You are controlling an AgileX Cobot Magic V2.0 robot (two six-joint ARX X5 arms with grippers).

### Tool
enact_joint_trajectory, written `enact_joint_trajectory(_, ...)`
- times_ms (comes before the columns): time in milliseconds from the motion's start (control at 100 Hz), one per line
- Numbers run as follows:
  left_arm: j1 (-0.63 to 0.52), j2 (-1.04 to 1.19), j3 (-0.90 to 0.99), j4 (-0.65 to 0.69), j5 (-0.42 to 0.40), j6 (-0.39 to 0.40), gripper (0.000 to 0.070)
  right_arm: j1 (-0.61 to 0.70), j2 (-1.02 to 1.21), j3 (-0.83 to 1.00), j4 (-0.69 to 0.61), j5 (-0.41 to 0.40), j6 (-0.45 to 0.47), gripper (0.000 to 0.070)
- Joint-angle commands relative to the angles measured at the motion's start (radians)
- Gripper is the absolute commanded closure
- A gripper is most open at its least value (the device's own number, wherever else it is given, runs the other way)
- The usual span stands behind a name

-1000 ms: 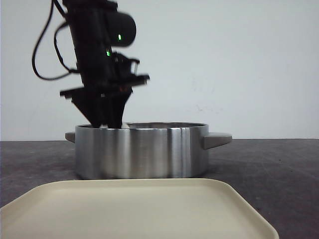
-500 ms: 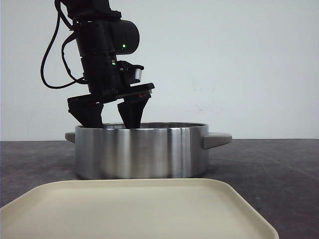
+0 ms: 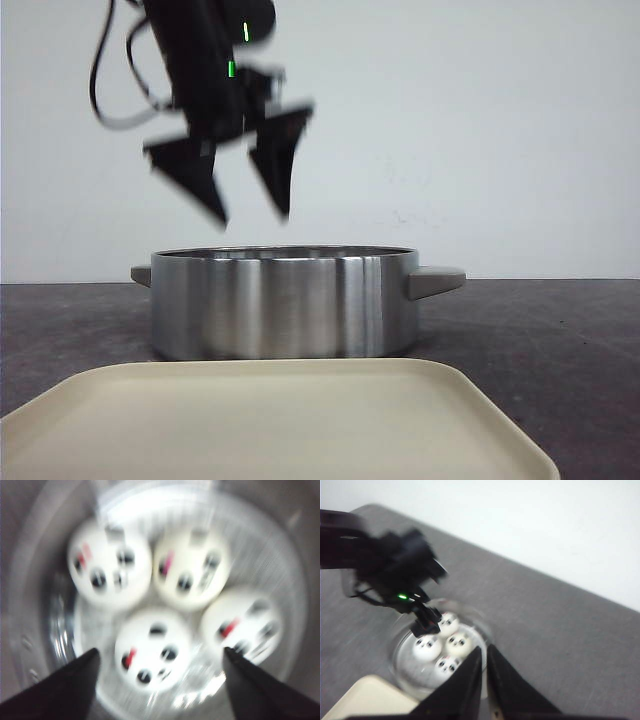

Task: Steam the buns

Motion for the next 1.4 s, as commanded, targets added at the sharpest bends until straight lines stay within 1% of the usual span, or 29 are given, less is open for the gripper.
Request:
enact_joint_trajectory(0,-0.035,-0.113,0.03,0.101,-0.003,-0.101,0.0464,0.015,-0.011,-0.024,0.055,0.011,-0.004,0.069)
enact_joint_trajectory(80,-0.077,-0.209,0.03,0.179,-0.006,-0.104,0.0644,0.018,-0.058,-0.123,0.169,0.008,-0.045,0.069)
enact_joint_trajectory(110,-0.095,-0.239,0.03,0.198,-0.006,-0.103,0.0694,0.018,-0.081,-0.17,0.222,0.006,-0.068,0.069)
enact_joint_trajectory(120,-0.101,-0.248,0.03,0.202,-0.006,-0.102,0.07,0.018,-0.09,-0.187,0.239,0.005,-0.074,0.069)
enact_joint_trajectory(170,-0.134,-0.293,0.03,0.206,-0.006,-0.084,0.07,0.018,-0.133,-0.278,0.335,-0.01,-0.119,0.069)
enact_joint_trajectory(240,-0.174,-0.346,0.029,0.178,-0.014,-0.055,0.07,0.018,-0.2,-0.421,0.478,-0.071,-0.177,0.069)
enact_joint_trajectory(290,-0.203,-0.381,0.021,0.146,-0.046,-0.034,0.07,0.016,-0.248,-0.523,0.573,-0.119,-0.206,0.069)
enact_joint_trajectory(330,-0.225,-0.413,0.007,0.118,-0.084,-0.018,0.07,0.016,-0.286,-0.602,0.641,-0.141,-0.22,0.069)
enact_joint_trajectory(420,-0.269,-0.499,-0.07,0.084,-0.142,-0.003,0.07,0.016,-0.361,-0.748,0.74,-0.15,-0.219,0.069)
enact_joint_trajectory(540,-0.285,-0.661,-0.269,0.101,-0.188,-0.01,0.07,0.015,-0.429,-0.878,0.753,-0.147,-0.164,0.069)
enact_joint_trajectory(620,-0.285,-0.791,-0.431,0.12,-0.238,-0.037,0.07,0.015,-0.457,-0.928,0.751,-0.147,-0.138,0.069)
enact_joint_trajectory(730,-0.285,-0.972,-0.629,0.135,-0.24,-0.106,0.07,0.016,-0.481,-0.964,0.75,-0.148,-0.121,0.069)
enact_joint_trajectory(820,-0.285,-1.086,-0.727,0.134,-0.24,-0.163,0.07,0.016,-0.481,-0.967,0.75,-0.148,-0.119,0.069)
enact_joint_trajectory(870,-0.285,-1.132,-0.753,0.127,-0.246,-0.192,0.07,0.016,-0.48,-0.967,0.755,-0.147,-0.119,0.069)
enact_joint_trajectory(930,-0.285,-1.169,-0.763,0.116,-0.261,-0.207,0.07,0.016,-0.48,-0.967,0.763,-0.146,-0.119,0.069)
enact_joint_trajectory(1190,-0.285,-1.268,-0.763,0.061,-0.264,-0.213,0.07,0.017,-0.481,-0.967,0.787,-0.148,-0.12,0.069)
enact_joint_trajectory(1391,-0.286,-1.312,-0.763,0.08,-0.264,-0.213,0.07,0.017,-0.481,-0.967,0.787,-0.148,-0.12,0.069)
